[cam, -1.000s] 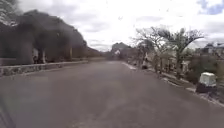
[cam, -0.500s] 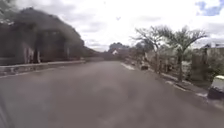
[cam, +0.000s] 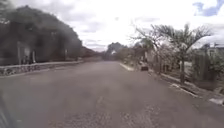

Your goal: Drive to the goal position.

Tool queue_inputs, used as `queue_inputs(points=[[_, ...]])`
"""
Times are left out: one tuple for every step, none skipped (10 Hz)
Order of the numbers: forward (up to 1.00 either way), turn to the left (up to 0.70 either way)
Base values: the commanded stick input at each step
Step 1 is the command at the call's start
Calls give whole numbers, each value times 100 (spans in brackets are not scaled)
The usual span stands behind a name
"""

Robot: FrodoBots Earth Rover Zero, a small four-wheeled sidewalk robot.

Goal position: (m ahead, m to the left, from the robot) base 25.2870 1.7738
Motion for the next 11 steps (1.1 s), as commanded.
queue_inputs(points=[[70,18],[70,26],[70,14],[70,3],[70,0],[70,0],[70,0],[70,0],[70,0],[70,0],[70,0]])
